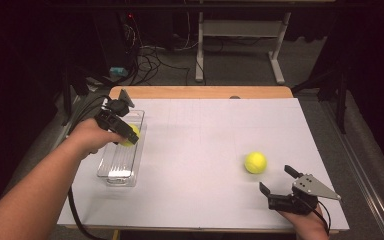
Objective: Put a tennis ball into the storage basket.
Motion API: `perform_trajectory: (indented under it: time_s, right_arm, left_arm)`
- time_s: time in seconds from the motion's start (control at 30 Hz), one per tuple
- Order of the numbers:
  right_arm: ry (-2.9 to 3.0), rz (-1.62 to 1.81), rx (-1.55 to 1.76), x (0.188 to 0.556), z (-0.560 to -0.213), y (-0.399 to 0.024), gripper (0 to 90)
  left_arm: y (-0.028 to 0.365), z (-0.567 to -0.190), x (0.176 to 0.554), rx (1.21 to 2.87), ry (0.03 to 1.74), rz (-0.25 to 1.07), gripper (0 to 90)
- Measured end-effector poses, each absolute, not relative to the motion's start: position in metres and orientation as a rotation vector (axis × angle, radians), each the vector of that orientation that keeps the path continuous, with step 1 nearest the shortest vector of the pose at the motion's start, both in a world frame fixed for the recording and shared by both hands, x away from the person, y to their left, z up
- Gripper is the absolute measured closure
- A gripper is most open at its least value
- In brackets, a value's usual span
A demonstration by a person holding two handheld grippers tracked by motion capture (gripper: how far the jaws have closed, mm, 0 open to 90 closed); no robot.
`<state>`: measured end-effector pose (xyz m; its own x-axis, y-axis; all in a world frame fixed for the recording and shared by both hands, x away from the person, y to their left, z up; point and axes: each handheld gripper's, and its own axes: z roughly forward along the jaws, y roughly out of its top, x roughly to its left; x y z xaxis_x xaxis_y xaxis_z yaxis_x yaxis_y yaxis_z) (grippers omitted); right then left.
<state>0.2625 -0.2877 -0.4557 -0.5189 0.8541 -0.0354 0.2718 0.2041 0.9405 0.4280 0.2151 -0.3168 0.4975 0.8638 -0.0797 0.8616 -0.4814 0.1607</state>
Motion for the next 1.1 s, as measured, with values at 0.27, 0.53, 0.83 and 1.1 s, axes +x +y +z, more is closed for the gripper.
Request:
perform_trajectory:
  time_s: [0.27, 0.53, 0.83, 1.1]
  right_arm:
    - [1.912, 1.314, 1.044, 0.263, -0.456, -0.288, 0.0]
    - [1.914, 1.314, 1.047, 0.263, -0.456, -0.287, 0.0]
    - [1.915, 1.313, 1.048, 0.263, -0.457, -0.288, 0.0]
    - [1.915, 1.315, 1.048, 0.263, -0.457, -0.288, 0.0]
  left_arm:
    - [0.236, -0.318, 0.433, 2.532, 1.570, 0.038, 27.1]
    - [0.241, -0.321, 0.438, 2.522, 1.606, 0.055, 27.0]
    - [0.232, -0.328, 0.450, 2.533, 1.623, 0.060, 26.9]
    - [0.224, -0.342, 0.460, 2.540, 1.636, 0.048, 26.8]
